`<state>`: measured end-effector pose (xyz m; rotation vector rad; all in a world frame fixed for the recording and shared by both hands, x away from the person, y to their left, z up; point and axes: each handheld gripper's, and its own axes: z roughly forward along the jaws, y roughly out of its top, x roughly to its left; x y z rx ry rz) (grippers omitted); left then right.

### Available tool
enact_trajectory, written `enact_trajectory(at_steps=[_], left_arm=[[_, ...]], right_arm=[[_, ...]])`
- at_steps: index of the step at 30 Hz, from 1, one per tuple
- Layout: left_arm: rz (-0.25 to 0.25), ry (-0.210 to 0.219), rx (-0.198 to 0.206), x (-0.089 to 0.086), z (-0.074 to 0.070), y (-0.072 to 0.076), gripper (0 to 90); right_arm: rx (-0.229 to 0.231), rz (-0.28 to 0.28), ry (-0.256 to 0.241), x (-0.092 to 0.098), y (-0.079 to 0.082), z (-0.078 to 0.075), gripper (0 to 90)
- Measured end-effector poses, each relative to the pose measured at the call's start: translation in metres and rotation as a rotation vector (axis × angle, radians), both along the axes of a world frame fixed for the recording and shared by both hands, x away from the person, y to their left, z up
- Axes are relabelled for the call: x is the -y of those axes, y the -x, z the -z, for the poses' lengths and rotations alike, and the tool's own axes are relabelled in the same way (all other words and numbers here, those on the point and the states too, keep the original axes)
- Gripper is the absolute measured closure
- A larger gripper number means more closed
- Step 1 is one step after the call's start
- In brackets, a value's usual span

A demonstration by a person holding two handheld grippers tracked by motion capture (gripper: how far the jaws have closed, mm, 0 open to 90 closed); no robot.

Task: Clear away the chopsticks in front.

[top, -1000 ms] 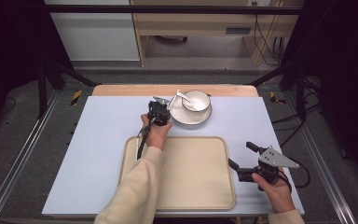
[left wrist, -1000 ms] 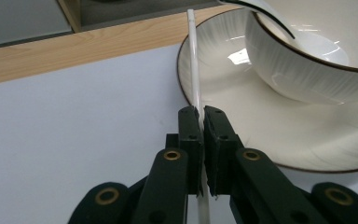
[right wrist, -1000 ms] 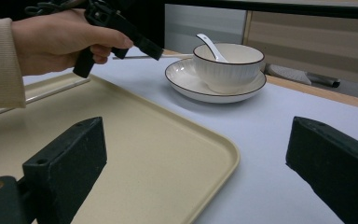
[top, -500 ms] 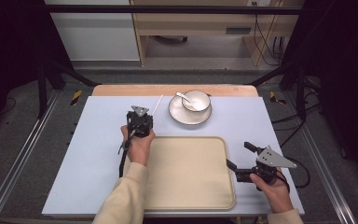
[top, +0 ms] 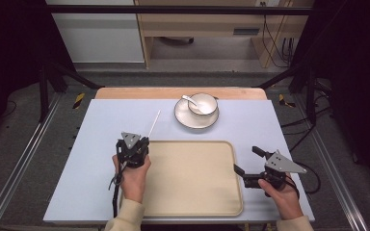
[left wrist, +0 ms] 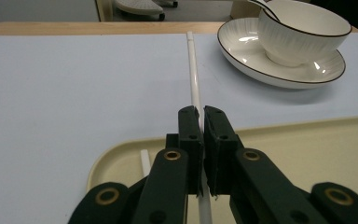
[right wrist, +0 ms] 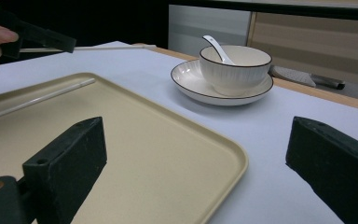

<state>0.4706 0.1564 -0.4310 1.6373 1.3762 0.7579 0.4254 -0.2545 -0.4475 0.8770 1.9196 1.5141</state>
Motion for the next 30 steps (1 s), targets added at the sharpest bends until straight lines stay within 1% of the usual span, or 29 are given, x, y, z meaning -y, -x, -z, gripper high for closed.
enact_trajectory(at_steps=[5, 6, 7, 9, 10, 11, 12, 13, 14, 15, 16, 18, 20, 21, 23, 24, 25, 26, 27, 30], left_arm=[[-0.013, 0.056, 0.021, 0.0, 0.0, 0.022, 86.1], [-0.017, 0.072, 0.029, 0.0, -0.001, 0.031, 86.1], [-0.017, 0.072, 0.029, 0.0, -0.001, 0.031, 86.1], [-0.03, 0.103, 0.039, -0.002, -0.001, 0.041, 86.1], [-0.028, 0.096, 0.046, -0.001, -0.001, 0.049, 86.1], [-0.028, 0.096, 0.046, -0.001, -0.001, 0.049, 86.1], [-0.031, 0.098, 0.051, -0.002, 0.001, 0.057, 86.0], [-0.031, 0.098, 0.051, -0.002, 0.001, 0.057, 86.1], [-0.031, 0.107, 0.049, -0.001, 0.005, 0.064, 86.1], [-0.031, 0.107, 0.049, -0.001, 0.005, 0.064, 86.1], [-0.032, 0.102, 0.048, 0.0, 0.007, 0.067, 86.1], [-0.029, 0.106, 0.041, 0.001, 0.012, 0.074, 86.1], [-0.032, 0.087, 0.034, 0.002, 0.017, 0.082, 86.1], [-0.034, 0.084, 0.024, 0.001, 0.022, 0.087, 86.0], [-0.037, 0.082, 0.02, 0.0, 0.024, 0.09, 86.1], [-0.041, 0.072, 0.013, -0.001, 0.028, 0.096, 86.1], [-0.041, 0.069, 0.009, -0.001, 0.03, 0.099, 86.0], [-0.042, 0.072, 0.007, -0.001, 0.032, 0.101, 86.0], [-0.042, 0.077, 0.002, -0.001, 0.033, 0.103, 86.0], [-0.043, 0.07, -0.002, -0.001, 0.035, 0.107, 86.0]], right_arm=[[-0.001, 0.002, 0.0, 0.0, 0.0, 0.0, 5.3], [-0.001, 0.004, -0.002, 0.001, 0.0, 0.0, 5.3], [-0.001, 0.004, -0.002, 0.001, 0.0, 0.0, 5.3], [0.002, 0.003, -0.005, 0.001, 0.0, 0.0, 5.3], [-0.003, 0.003, -0.007, 0.0, 0.0, 0.0, 5.3], [-0.003, 0.003, -0.007, 0.0, 0.0, 0.0, 5.3], [0.001, -0.002, -0.002, -0.001, 0.0, 0.0, 5.3], [-0.002, -0.003, -0.001, -0.001, 0.0, 0.0, 5.3], [-0.003, -0.004, -0.001, -0.002, 0.0, 0.001, 5.3], [-0.003, -0.004, -0.001, -0.002, 0.0, 0.001, 5.3], [-0.004, -0.005, -0.001, -0.002, 0.0, 0.001, 5.3], [-0.007, -0.007, -0.001, -0.002, 0.0, 0.001, 5.3], [-0.008, -0.009, 0.001, -0.003, 0.0, 0.002, 5.3], [-0.005, -0.012, 0.002, -0.003, -0.001, 0.002, 5.3], [-0.005, -0.012, -0.001, -0.003, -0.001, 0.002, 5.3], [-0.003, -0.014, 0.001, -0.003, 0.0, 0.001, 5.3], [-0.003, -0.014, 0.0, -0.003, 0.001, 0.001, 5.3], [-0.004, -0.015, 0.001, -0.003, 0.001, 0.001, 5.3], [-0.005, -0.013, 0.002, -0.004, 0.001, 0.001, 5.3], [-0.003, -0.018, 0.005, -0.005, 0.001, 0.001, 5.3]])
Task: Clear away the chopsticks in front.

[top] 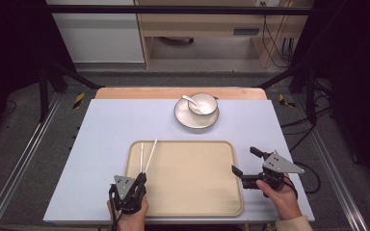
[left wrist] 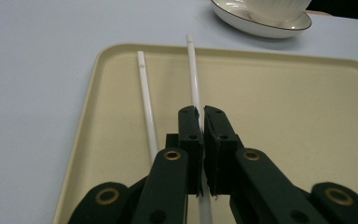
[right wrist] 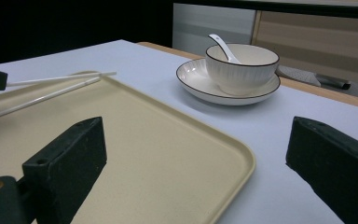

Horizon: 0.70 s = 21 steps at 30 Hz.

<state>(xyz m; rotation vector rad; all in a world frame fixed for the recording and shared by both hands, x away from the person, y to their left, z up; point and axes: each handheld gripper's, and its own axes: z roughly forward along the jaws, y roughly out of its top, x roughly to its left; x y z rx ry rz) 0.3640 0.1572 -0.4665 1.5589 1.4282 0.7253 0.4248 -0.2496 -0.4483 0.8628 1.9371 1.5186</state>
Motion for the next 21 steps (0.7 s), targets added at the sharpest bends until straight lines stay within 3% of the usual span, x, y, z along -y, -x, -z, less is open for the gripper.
enact_trajectory(at_steps=[8, 21], left_arm=[[-0.02, 0.005, -0.023, -0.002, 0.004, 0.002, 86.0], [-0.043, -0.037, -0.071, 0.001, 0.013, 0.002, 85.8]], right_arm=[[-0.005, -0.002, 0.003, -0.001, 0.0, 0.001, 5.3], [-0.006, -0.004, 0.004, -0.001, 0.0, 0.001, 5.3]])
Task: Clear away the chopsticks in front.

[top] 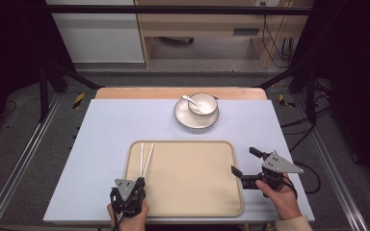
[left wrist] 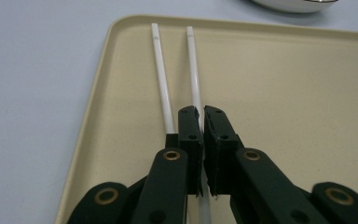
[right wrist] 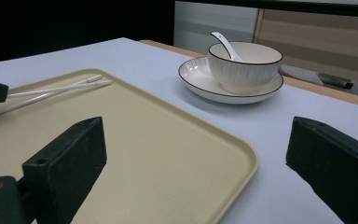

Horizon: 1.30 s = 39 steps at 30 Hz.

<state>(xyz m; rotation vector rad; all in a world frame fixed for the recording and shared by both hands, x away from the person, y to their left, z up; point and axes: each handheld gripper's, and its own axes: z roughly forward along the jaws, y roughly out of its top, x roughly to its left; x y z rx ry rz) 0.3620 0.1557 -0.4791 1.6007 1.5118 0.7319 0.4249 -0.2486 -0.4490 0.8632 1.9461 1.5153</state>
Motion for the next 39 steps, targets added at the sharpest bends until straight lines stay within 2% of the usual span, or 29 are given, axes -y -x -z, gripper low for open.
enact_trajectory(at_steps=[8, 11, 15, 18, 20, 22, 24, 25, 30, 31, 32, 33, 37, 39], left_arm=[[0.019, -0.014, -0.034, 0.005, 0.004, -0.001, 85.5], [0.021, 0.008, -0.037, 0.007, 0.006, -0.003, 84.0], [0.017, 0.01, -0.033, 0.007, 0.006, -0.003, 76.7], [0.018, 0.031, -0.008, 0.005, 0.003, -0.002, 68.8], [0.032, 0.018, 0.002, 0.002, -0.001, -0.004, 62.3], [0.077, 0.025, 0.008, -0.002, -0.005, -0.009, 56.0], [0.123, 0.002, 0.024, -0.007, -0.015, -0.019, 48.8], [0.123, 0.002, 0.024, -0.007, -0.015, -0.019, 46.3], [0.215, -0.036, 0.052, -0.011, -0.028, -0.038, 37.4], [0.243, -0.059, 0.047, -0.013, -0.03, -0.044, 35.0], [0.25, -0.103, 0.038, -0.014, -0.031, -0.048, 33.6], [0.254, -0.12, 0.037, -0.017, -0.031, -0.051, 31.8], [0.281, -0.13, 0.053, -0.032, -0.032, -0.067, 28.2], [0.309, -0.117, 0.06, -0.044, -0.031, -0.077, 21.3]], right_arm=[[0.002, -0.002, -0.001, 0.0, 0.0, -0.001, 5.3], [0.002, -0.002, 0.0, 0.001, 0.0, -0.001, 5.3], [0.001, -0.003, -0.002, 0.001, 0.0, -0.001, 5.3], [0.001, -0.001, -0.002, 0.001, 0.0, -0.001, 5.3], [0.002, -0.001, -0.001, 0.001, 0.0, 0.0, 5.3], [0.002, 0.0, 0.0, 0.001, 0.0, 0.0, 5.3], [0.002, 0.002, 0.003, 0.001, 0.001, 0.0, 5.2], [0.004, 0.003, 0.006, 0.001, 0.001, 0.0, 5.2], [0.007, 0.006, 0.008, 0.002, 0.001, 0.0, 5.0], [0.006, 0.007, 0.01, 0.002, 0.001, 0.0, 4.9], [0.005, 0.008, 0.011, 0.002, 0.001, 0.0, 4.9], [0.006, 0.008, 0.01, 0.003, 0.001, 0.0, 4.8], [0.007, 0.008, 0.013, 0.003, 0.001, 0.0, 4.7], [0.008, 0.007, 0.017, 0.002, 0.001, 0.0, 4.5]])
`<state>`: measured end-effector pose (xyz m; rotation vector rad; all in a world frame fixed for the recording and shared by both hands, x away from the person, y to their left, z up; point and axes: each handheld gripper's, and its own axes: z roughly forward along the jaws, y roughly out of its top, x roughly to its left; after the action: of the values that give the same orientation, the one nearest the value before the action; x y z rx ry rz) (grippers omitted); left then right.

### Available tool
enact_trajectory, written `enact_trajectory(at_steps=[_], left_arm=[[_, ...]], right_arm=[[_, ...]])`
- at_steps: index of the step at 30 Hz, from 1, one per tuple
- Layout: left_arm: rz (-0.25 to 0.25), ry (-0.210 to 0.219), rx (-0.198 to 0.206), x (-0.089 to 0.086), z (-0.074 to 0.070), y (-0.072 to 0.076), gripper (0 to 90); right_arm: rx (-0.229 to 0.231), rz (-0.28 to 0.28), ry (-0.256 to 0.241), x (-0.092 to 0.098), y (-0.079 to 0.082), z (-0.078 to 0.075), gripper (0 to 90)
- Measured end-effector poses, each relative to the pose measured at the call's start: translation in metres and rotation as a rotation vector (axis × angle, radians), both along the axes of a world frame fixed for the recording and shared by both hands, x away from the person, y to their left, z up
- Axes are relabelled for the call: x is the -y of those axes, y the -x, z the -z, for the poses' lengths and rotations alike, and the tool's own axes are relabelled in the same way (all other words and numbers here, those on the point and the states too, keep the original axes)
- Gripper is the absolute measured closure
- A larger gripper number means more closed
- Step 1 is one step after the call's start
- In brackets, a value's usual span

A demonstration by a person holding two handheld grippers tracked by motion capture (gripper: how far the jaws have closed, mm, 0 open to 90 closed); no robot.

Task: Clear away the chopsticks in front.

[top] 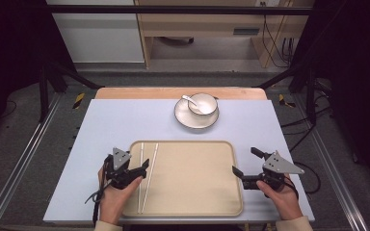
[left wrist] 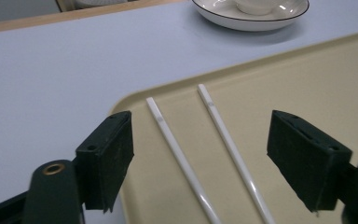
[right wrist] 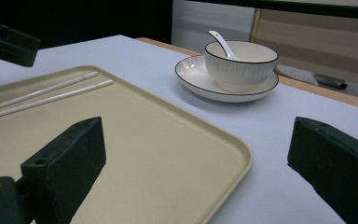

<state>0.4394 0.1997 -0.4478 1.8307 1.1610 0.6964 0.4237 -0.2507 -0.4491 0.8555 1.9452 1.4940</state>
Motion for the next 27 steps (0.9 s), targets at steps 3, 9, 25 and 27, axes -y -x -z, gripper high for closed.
enact_trajectory(at_steps=[3, 9, 25, 27], left_arm=[[0.027, 0.014, 0.009, -0.008, 0.0, -0.006, 15.5], [0.091, 0.099, 0.095, -0.03, -0.004, -0.015, 10.4], [0.205, 0.236, 0.268, -0.094, -0.011, 0.005, 7.4], [0.212, 0.231, 0.271, -0.095, -0.011, 0.007, 7.5]], right_arm=[[0.002, 0.001, 0.004, -0.001, 0.001, 0.0, 4.4], [0.009, 0.001, 0.012, -0.001, 0.001, 0.0, 4.0], [0.05, 0.023, -0.021, 0.003, 0.003, -0.004, 3.1], [0.052, 0.025, -0.02, 0.004, 0.003, -0.003, 3.1]])
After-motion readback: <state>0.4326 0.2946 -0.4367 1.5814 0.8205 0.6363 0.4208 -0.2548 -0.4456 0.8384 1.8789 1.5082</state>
